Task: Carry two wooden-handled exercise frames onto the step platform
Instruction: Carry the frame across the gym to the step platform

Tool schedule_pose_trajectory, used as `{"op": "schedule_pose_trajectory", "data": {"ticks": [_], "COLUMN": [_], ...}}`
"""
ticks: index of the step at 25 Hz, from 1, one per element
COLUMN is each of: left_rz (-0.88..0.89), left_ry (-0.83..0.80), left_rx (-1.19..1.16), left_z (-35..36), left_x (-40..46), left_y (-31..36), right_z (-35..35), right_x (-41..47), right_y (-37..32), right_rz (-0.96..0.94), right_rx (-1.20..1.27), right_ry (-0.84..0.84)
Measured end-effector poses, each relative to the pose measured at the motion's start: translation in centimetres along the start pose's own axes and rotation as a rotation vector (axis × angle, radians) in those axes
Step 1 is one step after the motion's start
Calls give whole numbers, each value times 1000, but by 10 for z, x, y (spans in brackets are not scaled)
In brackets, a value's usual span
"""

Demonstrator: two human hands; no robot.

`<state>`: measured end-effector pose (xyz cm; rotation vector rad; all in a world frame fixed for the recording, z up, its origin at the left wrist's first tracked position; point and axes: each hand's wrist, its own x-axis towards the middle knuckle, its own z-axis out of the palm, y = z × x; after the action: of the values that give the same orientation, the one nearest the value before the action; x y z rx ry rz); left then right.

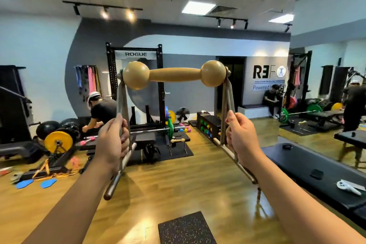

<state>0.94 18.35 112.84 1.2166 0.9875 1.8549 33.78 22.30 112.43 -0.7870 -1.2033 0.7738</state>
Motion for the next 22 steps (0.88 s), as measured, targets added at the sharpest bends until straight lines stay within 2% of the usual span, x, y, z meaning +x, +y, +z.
{"op": "schedule_pose_trajectory", "data": {"ticks": [4, 10, 13, 22], "left_rz": [15, 91, 97, 124], "left_ry": [-17, 131, 156, 218], "left_rx": [36, 103, 115, 171], "left_z": [29, 93, 116, 101], "left_x": [15, 42, 66, 204], "left_y": [-7, -54, -69, -134], "right_z": [-18, -55, -60, 2], "right_x": [31, 116, 156, 277], "right_y": [17, 50, 64, 160], "right_rz": [-19, -34, -7, 27], "right_rx": [-55, -96, -95, -46], "right_ry": [6, -64, -92, -164]}}
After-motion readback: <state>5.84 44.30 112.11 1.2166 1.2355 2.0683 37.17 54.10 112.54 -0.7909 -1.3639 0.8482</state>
